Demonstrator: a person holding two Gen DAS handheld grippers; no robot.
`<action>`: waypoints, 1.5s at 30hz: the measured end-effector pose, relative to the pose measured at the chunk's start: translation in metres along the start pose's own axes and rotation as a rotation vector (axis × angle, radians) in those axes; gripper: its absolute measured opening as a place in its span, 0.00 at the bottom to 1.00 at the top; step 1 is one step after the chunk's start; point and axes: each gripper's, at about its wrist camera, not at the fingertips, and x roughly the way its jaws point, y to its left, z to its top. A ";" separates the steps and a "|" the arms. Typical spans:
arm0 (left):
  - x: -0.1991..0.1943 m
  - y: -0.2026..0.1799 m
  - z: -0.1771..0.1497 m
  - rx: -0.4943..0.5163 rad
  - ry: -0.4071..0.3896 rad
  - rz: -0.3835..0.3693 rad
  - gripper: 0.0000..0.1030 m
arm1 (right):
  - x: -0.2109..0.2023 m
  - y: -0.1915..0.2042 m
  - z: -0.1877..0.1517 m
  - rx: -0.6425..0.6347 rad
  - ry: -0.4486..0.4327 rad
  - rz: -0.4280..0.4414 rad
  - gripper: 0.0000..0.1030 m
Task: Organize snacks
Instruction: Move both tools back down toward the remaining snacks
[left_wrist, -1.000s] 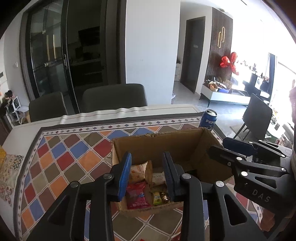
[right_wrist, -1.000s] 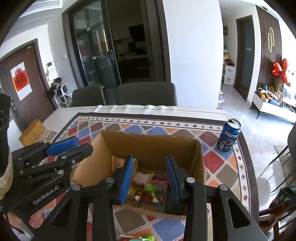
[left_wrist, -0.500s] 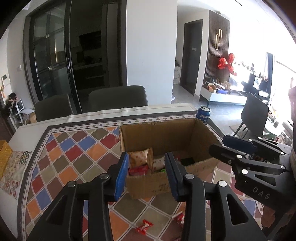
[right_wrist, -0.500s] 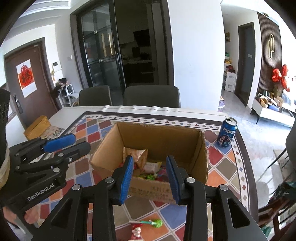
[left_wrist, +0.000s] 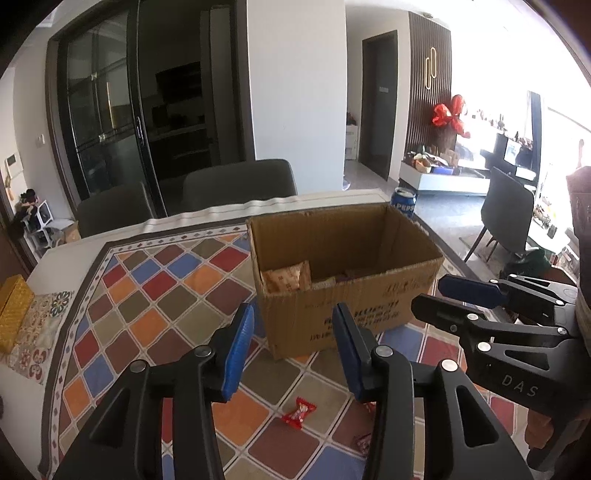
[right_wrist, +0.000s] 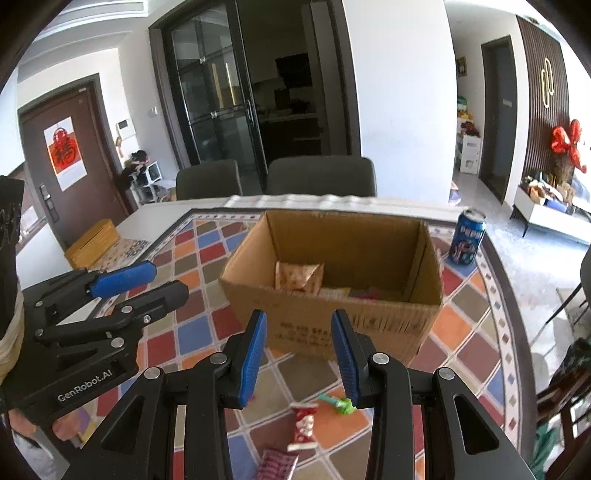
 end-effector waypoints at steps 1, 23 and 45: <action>0.000 0.000 -0.003 0.001 0.006 -0.002 0.43 | 0.001 0.001 -0.004 0.003 0.008 0.002 0.36; 0.039 0.002 -0.078 -0.002 0.214 -0.033 0.43 | 0.043 0.006 -0.077 0.048 0.221 0.037 0.36; 0.105 0.007 -0.119 -0.017 0.388 -0.077 0.43 | 0.096 -0.006 -0.113 0.086 0.363 -0.008 0.36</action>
